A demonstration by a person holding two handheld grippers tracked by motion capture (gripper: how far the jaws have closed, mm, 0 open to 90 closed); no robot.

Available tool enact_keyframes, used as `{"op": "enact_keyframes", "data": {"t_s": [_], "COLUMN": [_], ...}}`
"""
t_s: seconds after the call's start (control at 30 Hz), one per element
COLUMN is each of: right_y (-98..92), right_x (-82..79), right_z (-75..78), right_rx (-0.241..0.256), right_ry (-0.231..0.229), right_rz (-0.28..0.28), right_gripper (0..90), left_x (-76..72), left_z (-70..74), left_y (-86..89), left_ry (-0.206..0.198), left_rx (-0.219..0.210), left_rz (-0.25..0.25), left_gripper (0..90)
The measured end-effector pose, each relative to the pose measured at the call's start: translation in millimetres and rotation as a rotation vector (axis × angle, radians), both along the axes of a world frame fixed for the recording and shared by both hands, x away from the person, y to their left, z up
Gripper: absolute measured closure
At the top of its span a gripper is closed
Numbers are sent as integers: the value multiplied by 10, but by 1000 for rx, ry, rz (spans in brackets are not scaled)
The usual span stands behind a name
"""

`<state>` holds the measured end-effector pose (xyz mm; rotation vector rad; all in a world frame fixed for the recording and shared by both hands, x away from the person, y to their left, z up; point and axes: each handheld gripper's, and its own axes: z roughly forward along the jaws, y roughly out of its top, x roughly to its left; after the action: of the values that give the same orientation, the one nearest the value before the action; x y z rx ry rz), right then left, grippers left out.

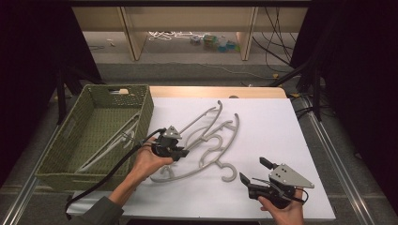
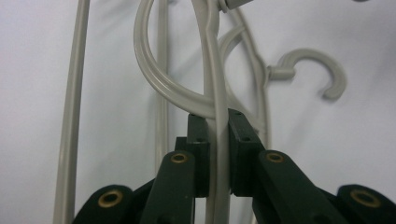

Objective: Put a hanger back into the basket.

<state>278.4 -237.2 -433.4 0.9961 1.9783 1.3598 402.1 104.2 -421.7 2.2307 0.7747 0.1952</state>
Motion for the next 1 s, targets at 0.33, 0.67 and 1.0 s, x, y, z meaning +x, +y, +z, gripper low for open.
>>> {"op": "enact_keyframes", "data": {"t_s": [0.33,0.67,1.0], "right_y": [-19,-20,-23], "right_x": [0,-2,-2], "right_z": [-8,-10,-14], "right_rx": [1,2,-4], "right_ry": [4,4,19], "right_rz": [-12,-12,-10], "right_gripper": [163,164,164], "left_x": [-51,-64,-111], "left_z": [438,785,1157], "left_y": [249,561,845], "left_ry": [17,15,14], "left_rx": [-242,-339,-451], "left_rz": [38,92,97], "left_gripper": [816,817,818]}}
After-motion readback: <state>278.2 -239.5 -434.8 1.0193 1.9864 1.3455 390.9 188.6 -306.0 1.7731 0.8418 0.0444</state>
